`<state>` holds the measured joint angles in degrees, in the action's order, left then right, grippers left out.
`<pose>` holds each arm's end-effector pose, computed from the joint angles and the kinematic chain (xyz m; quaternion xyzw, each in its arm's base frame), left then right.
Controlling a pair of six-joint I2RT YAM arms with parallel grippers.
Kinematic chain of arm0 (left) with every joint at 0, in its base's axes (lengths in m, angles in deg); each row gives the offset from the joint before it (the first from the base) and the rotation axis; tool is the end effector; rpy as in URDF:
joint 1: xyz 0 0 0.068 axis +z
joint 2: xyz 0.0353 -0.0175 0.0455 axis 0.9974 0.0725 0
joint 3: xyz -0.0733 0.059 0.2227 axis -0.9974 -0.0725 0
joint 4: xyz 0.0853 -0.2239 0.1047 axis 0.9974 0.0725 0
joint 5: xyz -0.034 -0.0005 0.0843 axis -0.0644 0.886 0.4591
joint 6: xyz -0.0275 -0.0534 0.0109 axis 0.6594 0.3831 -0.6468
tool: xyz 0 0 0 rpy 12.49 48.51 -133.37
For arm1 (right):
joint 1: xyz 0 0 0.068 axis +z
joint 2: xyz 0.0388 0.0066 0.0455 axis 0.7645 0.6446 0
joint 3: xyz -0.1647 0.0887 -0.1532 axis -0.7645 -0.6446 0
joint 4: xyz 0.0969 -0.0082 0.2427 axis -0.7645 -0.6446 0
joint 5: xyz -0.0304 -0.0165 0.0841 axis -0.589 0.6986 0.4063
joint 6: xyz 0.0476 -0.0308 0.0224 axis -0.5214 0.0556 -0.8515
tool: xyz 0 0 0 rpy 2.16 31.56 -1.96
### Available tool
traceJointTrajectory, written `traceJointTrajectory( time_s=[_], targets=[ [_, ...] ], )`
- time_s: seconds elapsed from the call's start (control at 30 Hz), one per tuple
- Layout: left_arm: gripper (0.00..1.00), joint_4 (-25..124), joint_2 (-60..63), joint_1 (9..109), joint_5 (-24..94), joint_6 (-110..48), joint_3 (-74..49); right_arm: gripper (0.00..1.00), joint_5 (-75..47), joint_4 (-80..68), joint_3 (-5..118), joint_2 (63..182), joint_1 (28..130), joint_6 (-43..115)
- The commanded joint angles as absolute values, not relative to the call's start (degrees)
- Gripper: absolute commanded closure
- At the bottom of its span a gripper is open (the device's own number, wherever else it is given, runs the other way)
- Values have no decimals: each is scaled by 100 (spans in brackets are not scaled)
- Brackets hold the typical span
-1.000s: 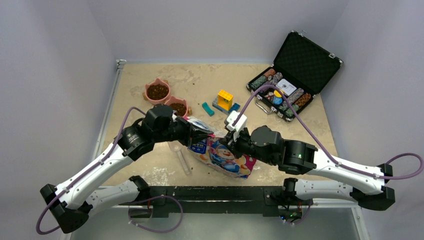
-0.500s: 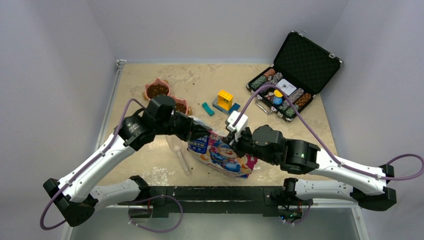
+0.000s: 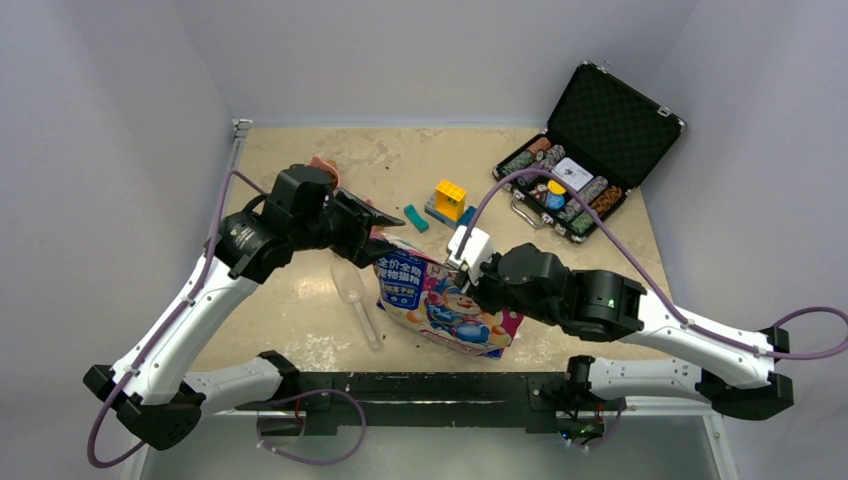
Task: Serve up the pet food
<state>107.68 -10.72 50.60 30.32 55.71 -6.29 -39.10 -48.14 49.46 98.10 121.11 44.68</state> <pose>0.1788 -0.1389 0.3654 -0.4288 0.7957 -0.4218 0.0712 0.0843 0.2051 0.3562 -0.4505 0.7351 0.1668 0.4783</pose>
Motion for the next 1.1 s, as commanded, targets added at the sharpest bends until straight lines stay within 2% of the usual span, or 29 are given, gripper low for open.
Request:
traceJointTrajectory(
  time_s=[0.0,0.33,0.43,0.47,0.53,0.7,0.83,1.0,1.07],
  targets=[
    [44,11026,-1162,5089,2943,5453,-498,64,-3797,-4672,5224,10000,12115,4685],
    [53,10723,-847,4809,2438,5593,-646,68,-4598,-4169,5664,10693,12129,5128],
    [60,10533,-837,4786,2526,5629,-749,69,-4562,-3991,5665,10824,12196,5351],
    [64,10464,-835,4783,2559,5640,-779,74,-4703,-3939,5665,10892,12260,5431],
    [74,10406,-861,4782,2640,5666,-837,100,-5217,-3755,5639,11032,12398,5611],
    [100,10079,-1176,4790,2938,5942,-1320,100,-5955,-3478,5502,11004,12554,6097],
    [100,9494,-1295,4798,3067,6091,-1688,100,-5745,-3723,5673,10961,12579,5901],
    [100,9469,-1428,4891,3259,6117,-1719,100,-5285,-4102,5671,10771,12528,5679],
    [100,9533,-1502,4951,3275,6127,-1736,89,-5323,-4230,5500,10694,12528,5642]
  ],
)
